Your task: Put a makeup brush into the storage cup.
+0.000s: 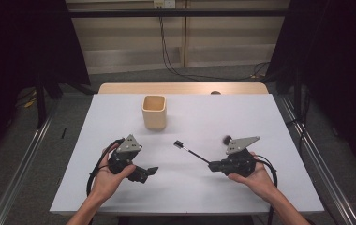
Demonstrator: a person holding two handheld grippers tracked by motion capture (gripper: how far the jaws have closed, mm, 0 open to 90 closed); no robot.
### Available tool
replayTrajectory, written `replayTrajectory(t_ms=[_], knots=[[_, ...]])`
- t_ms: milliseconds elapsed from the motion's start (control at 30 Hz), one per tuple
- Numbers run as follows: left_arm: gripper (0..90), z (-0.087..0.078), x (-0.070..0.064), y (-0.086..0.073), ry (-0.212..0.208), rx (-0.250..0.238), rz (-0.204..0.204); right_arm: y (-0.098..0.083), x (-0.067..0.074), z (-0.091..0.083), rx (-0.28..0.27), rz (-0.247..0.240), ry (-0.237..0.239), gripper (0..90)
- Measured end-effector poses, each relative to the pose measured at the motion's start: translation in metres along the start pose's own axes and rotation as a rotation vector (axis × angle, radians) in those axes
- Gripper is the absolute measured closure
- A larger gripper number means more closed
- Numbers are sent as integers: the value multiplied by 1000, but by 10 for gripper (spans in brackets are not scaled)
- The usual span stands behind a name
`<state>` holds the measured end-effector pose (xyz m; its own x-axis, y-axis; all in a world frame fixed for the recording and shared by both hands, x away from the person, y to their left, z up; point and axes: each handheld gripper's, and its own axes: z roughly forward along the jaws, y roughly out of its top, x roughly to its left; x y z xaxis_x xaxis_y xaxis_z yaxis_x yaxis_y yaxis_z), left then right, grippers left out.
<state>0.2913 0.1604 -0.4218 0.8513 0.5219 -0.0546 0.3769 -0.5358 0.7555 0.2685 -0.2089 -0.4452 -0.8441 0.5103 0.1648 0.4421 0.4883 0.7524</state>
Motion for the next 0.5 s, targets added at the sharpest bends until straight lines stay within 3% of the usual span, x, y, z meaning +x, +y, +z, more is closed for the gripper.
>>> replayTrajectory(t_ms=[233,500], knots=[[40,0,1,-4,1,-10,-8,-5,-1,-7,-107,25,-2,859],[41,1,2,-8,-6,-8,-16,-8,4,-7,-174,-20,-1,859]])
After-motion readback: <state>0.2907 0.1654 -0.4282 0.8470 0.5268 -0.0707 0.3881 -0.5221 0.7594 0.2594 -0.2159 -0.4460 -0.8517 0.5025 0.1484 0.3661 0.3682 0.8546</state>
